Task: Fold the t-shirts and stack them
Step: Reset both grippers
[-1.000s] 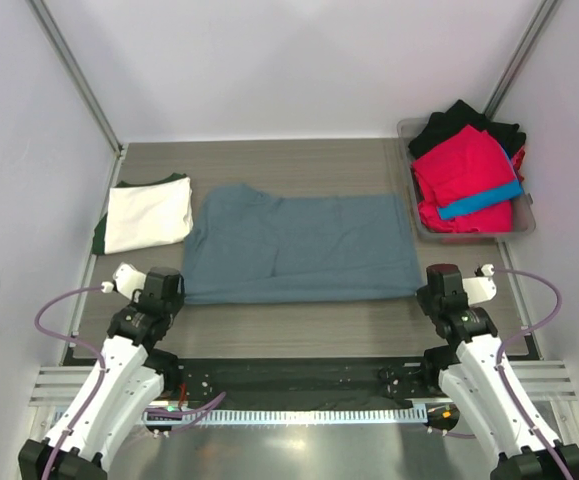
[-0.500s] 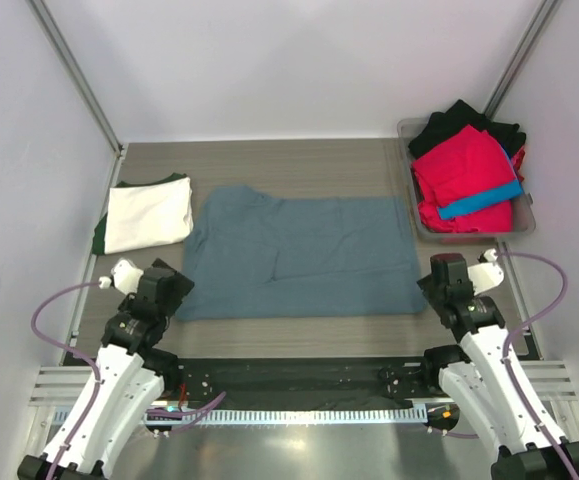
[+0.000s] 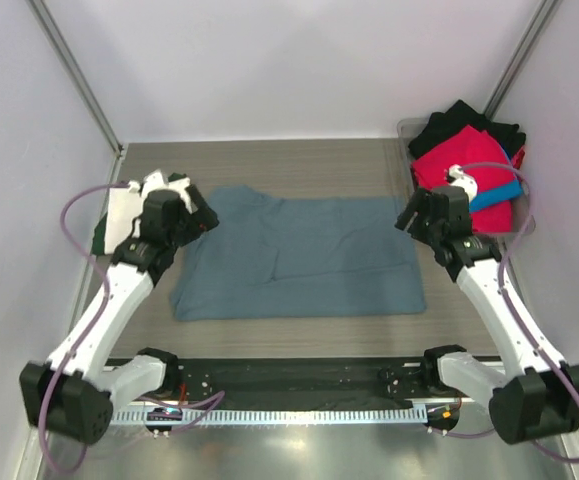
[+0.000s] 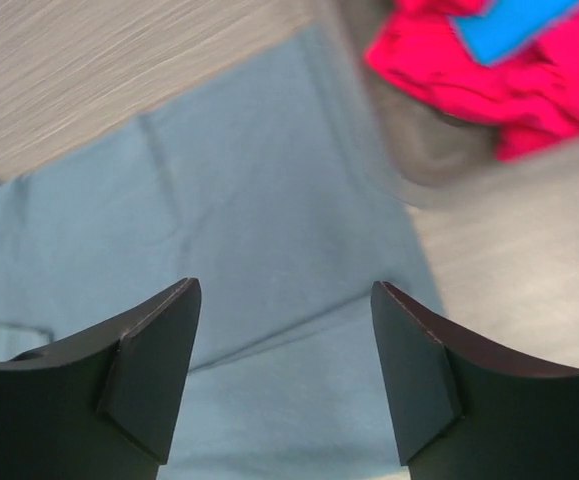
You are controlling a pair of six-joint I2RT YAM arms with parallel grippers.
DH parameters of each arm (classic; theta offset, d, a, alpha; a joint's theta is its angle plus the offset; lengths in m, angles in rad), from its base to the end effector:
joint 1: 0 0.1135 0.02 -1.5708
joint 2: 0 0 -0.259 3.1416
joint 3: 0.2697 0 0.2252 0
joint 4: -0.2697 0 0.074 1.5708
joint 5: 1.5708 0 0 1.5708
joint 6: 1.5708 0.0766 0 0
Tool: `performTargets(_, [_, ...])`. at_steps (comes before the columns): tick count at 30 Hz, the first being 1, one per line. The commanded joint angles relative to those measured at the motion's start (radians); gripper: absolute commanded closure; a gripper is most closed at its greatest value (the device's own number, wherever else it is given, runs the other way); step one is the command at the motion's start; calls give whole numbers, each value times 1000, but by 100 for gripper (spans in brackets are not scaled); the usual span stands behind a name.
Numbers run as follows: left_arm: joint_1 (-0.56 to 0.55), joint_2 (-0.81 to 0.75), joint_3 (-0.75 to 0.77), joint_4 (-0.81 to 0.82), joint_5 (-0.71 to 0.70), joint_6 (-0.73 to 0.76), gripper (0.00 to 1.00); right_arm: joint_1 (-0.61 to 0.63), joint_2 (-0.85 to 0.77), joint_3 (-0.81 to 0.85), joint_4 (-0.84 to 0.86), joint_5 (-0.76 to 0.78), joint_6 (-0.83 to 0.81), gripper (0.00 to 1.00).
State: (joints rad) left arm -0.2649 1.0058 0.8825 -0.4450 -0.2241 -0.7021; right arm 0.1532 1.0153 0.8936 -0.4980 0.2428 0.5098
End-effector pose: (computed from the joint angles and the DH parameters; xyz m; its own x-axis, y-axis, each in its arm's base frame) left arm 0.2259 -0.0436 0.2851 -0.4447 -0.5318 -0.7207 -0.2786 0.8469 -0.4530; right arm 0.2271 0.0164 0.2806 -0.4789 0.4054 -0.7787 0.3197 0.9066 0.2754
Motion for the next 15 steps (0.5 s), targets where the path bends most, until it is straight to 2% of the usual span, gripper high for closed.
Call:
performTargets(1, [7, 184, 134, 80, 57, 96, 0, 12, 80, 112, 118, -149, -113, 27])
performTargets(6, [16, 414, 249, 117, 46, 105, 0, 51, 330, 272, 113, -123, -152, 41])
performTargets(10, [16, 636, 398, 140, 32, 153, 5, 92, 528, 381, 98, -33, -181, 42])
performTargets(15, [16, 830, 573, 109, -30, 223, 6, 100, 788, 555, 88, 41, -206, 44])
